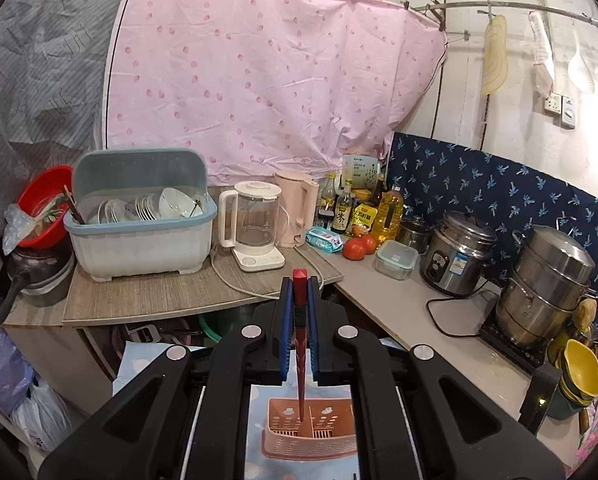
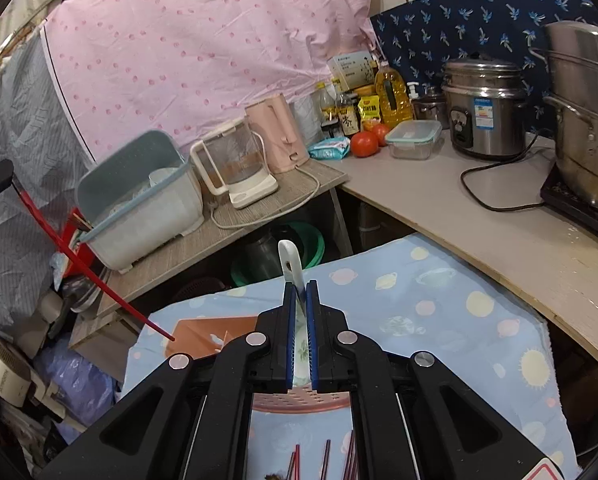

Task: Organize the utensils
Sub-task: 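Lower the chopstick into the pink holder and open the left tool while the right tool drops the spoon in, then grasp a green chopstick with the left tool while the right tool grasps a dark-red chopstick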

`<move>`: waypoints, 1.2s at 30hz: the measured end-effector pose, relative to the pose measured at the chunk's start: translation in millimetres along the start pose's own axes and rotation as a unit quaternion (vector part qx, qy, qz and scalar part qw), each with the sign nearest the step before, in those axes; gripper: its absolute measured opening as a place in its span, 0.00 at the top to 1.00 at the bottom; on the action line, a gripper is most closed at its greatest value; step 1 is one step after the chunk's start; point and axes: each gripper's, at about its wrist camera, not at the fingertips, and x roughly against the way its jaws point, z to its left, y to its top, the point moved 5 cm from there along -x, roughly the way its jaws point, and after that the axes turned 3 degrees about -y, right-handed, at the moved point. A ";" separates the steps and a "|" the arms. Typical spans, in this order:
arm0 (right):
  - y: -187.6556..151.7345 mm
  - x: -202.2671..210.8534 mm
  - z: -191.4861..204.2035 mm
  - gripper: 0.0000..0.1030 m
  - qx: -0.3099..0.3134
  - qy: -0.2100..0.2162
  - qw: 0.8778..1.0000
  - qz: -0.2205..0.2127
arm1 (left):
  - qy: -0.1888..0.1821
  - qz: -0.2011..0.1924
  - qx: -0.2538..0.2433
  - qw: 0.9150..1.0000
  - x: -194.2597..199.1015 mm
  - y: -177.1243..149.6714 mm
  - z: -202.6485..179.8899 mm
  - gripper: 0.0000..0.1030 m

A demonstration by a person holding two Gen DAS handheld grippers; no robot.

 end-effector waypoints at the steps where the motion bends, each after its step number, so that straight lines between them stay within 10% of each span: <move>1: -2.2 -9.4 0.6 0.94 0.002 -0.002 1.000 0.006 | 0.001 0.005 0.000 1.000 -7.9 -3.5 2.1 0.93; 9: -23.4 -43.1 -2.1 0.91 0.007 -0.019 0.999 0.034 | 0.018 0.047 0.010 0.999 -49.1 -40.6 23.6 0.93; 13: -26.2 -32.1 -4.4 0.90 0.002 -0.020 0.999 0.030 | 0.025 0.062 0.020 0.998 -47.2 -53.9 34.2 0.62; 19: -47.6 3.3 -6.1 0.81 -0.003 -0.016 1.000 0.026 | 0.030 0.077 0.011 0.996 -19.7 -79.5 36.2 0.51; 36: -202.7 88.5 -34.2 0.80 -0.003 -0.041 0.994 0.104 | 0.022 0.228 0.027 0.973 61.0 -268.7 32.8 0.50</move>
